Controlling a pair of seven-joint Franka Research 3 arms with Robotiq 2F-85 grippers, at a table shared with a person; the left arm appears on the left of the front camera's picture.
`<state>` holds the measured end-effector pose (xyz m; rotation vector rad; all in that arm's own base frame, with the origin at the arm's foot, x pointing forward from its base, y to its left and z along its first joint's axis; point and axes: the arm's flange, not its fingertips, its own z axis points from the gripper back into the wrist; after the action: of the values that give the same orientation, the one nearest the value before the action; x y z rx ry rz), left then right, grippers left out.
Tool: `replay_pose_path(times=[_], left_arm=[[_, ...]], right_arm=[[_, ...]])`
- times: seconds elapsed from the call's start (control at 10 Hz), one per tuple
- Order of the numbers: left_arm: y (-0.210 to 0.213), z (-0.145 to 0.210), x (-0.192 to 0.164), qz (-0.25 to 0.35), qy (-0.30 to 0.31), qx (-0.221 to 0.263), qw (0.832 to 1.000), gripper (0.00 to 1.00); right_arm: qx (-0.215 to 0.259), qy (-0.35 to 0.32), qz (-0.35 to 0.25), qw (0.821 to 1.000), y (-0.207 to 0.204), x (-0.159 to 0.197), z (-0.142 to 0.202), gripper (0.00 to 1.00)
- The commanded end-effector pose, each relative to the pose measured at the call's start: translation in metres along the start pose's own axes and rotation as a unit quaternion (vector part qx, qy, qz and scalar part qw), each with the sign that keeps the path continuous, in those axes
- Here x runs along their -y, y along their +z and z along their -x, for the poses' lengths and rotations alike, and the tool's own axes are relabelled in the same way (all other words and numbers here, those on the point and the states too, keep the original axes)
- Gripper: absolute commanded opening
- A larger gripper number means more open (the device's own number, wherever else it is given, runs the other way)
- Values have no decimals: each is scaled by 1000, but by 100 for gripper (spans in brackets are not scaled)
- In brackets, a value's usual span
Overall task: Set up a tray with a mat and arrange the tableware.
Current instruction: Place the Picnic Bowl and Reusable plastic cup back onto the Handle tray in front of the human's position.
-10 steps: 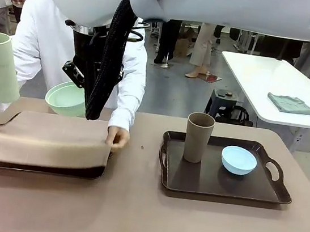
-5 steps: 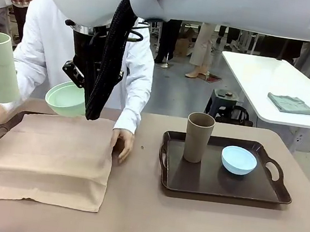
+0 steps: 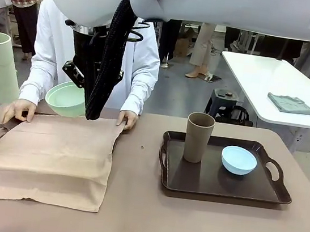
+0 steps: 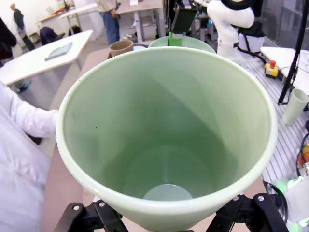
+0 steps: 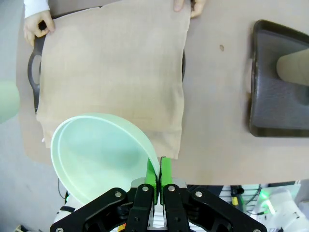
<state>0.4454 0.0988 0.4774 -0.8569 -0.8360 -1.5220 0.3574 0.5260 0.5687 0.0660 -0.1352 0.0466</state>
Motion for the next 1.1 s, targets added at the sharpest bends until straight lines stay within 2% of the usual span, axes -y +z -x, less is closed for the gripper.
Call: replay_pose_path(times=[0.0, 1.0], left_arm=[[2, -2, -1, 1, -3, -1, 1000, 25], [2, -2, -1, 1, -3, -1, 1000, 25]], right_arm=[[0, 0, 2, 1000, 0, 0, 1, 0], [0, 0, 2, 1000, 0, 0, 1, 0]])
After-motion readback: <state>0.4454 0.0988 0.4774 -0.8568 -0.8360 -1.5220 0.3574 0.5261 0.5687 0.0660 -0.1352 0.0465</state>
